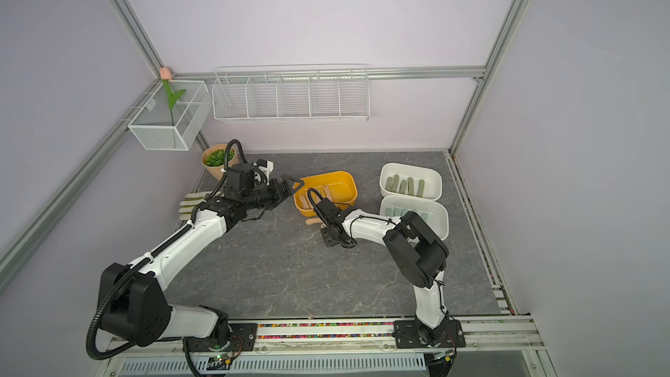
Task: Place the fruit knives into the storage box by color
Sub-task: Pick up the fruit knife from the center of the board, then place the fruit knife in the storage box.
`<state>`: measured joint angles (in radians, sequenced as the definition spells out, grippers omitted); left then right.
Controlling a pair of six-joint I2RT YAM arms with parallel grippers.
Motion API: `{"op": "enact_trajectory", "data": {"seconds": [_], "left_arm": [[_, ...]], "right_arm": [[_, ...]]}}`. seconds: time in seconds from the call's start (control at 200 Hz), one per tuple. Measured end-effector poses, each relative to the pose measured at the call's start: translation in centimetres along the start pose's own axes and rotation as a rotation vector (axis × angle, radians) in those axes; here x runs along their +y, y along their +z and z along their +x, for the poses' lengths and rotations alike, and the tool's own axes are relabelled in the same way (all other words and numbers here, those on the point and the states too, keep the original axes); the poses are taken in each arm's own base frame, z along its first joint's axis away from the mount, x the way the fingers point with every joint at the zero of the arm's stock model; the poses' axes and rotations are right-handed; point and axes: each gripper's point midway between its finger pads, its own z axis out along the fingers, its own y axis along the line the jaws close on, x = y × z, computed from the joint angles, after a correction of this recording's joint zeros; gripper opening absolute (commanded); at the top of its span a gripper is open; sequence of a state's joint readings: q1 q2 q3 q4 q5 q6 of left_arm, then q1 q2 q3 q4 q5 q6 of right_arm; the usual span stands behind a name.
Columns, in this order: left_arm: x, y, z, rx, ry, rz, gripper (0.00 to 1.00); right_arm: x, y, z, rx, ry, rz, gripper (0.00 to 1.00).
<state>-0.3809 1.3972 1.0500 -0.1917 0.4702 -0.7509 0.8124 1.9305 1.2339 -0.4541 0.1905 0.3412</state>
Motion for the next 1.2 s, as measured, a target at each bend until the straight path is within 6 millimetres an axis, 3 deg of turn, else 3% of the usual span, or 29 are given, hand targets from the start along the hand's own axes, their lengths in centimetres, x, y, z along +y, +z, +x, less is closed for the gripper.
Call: {"op": "enact_trajectory", "data": {"seconds": [0.18,0.31,0.52,0.695,0.955,1.2], "left_arm": [[0.0,0.0,0.0,0.002,-0.001,0.001,0.99],[0.0,0.0,0.0,0.002,-0.001,0.001,0.99],[0.0,0.0,0.0,0.002,-0.001,0.001,0.99],[0.0,0.0,0.0,0.002,-0.004,0.001,0.99],[-0.1,0.1,-0.1,0.001,-0.003,0.002,0.99],[-0.2,1.2,-0.9,0.010,0.000,0.001,0.99]], "right_arm": [[0.1,-0.1,0.0,-0.004,0.000,-0.006,0.21],[0.0,-0.4,0.6,-0.001,0.000,-0.018,0.19],[-0.7,-1.8,3.8,0.050,-0.001,-0.032,0.19],[-1.6,-4.5,5.6,0.062,0.011,-0.038,0.19],[-3.2,-9.7,2.4,-0.067,0.083,-0.076,0.20],[-5.7,-13.7,-5.3,-0.218,0.177,-0.121,0.20]]}}
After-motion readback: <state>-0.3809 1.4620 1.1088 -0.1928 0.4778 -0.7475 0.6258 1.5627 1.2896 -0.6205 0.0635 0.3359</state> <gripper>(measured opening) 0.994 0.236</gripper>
